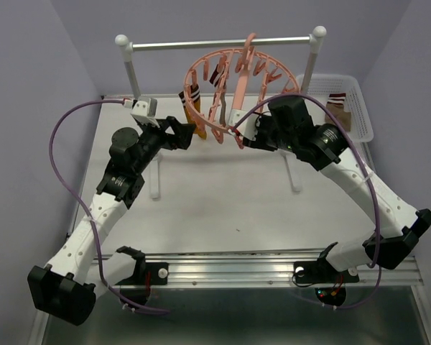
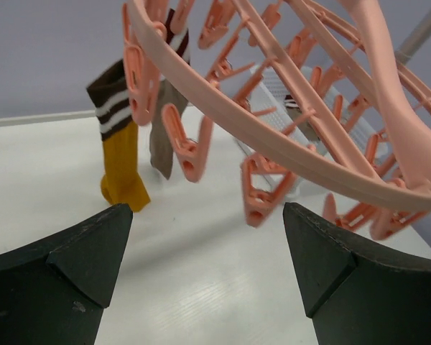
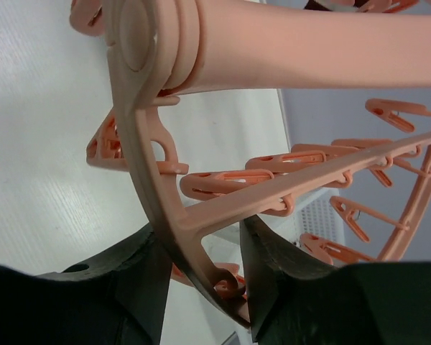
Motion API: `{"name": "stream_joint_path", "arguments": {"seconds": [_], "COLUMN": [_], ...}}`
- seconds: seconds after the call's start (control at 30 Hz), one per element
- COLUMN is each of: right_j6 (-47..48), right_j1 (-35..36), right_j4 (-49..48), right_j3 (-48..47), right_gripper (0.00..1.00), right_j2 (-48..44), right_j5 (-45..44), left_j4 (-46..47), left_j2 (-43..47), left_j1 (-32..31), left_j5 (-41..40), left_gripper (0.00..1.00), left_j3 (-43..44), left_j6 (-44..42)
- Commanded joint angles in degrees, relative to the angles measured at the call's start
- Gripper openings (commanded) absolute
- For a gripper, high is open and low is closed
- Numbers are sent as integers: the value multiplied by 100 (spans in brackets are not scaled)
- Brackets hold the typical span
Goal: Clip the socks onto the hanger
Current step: Open the clamp at the hanger.
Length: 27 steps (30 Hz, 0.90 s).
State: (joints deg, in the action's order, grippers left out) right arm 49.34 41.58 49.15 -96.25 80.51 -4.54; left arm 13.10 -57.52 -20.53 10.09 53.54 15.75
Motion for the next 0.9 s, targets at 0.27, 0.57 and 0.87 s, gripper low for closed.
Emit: {"name": "stream_joint_path", "arguments": {"seconds": [0.27,0.57,0.87], "right_j6": [-258,-381,-487], "right_j1": [-1,-1,-1], "right_j4": [140,-28,-142], "right_j3": [-825,-746,-746], "right_gripper": [40,39,40], "right_j2": [466,334,343], "right_j5": [612,902,937], "left_j4": [43,720,1150], "left_j2": [1076,558,-181], "left_j1": [-451,-768,-908], "left_j5": [846,522,670], "left_gripper": [99,99,99], "left_j3": [-880,-652,-274], "left_j6": [-714,-292,-142]}}
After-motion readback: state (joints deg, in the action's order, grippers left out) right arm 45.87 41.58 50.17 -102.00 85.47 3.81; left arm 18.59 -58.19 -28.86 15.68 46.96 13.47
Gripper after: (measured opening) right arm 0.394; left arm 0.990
